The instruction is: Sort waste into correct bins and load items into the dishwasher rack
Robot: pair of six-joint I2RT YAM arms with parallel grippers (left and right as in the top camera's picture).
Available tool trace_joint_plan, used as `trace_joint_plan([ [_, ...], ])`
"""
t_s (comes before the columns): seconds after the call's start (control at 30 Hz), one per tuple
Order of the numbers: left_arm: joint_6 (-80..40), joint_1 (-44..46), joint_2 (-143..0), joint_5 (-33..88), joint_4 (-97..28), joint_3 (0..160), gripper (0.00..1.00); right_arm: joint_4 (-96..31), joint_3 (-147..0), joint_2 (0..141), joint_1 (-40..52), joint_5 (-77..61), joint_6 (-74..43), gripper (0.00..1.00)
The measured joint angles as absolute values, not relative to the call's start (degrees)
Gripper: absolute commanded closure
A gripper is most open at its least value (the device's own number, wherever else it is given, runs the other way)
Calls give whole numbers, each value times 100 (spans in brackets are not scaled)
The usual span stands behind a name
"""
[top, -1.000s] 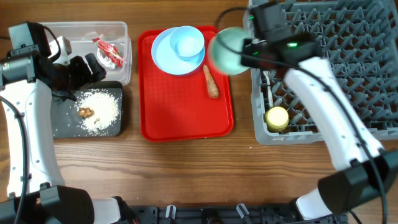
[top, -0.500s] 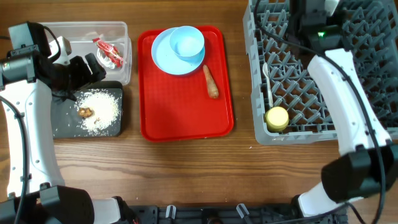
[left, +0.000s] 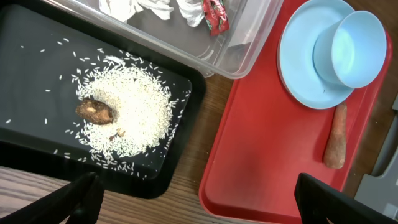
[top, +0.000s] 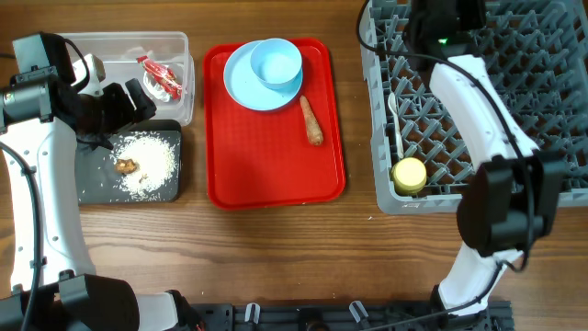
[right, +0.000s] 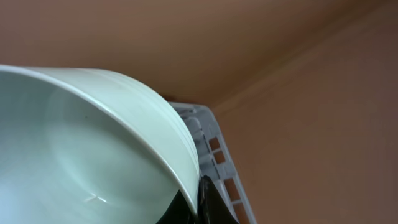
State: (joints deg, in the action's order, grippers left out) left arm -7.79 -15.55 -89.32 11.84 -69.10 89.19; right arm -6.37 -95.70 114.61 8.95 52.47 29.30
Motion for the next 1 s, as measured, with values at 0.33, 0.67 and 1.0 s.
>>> trace_joint_plan([
  [0.33,-779,-1555,-8932,1181,-6910,8919,0,331,-9570,12278,823,5284,3983,95],
  [0.67,-779,-1555,-8932,1181,-6908,8919,0,456,-9570,12460,478,5295,4101,96],
  [1.0,-779,-1555,-8932,1181,-6908,8919,0,121,-9572,12460,742,5083,4058,96],
])
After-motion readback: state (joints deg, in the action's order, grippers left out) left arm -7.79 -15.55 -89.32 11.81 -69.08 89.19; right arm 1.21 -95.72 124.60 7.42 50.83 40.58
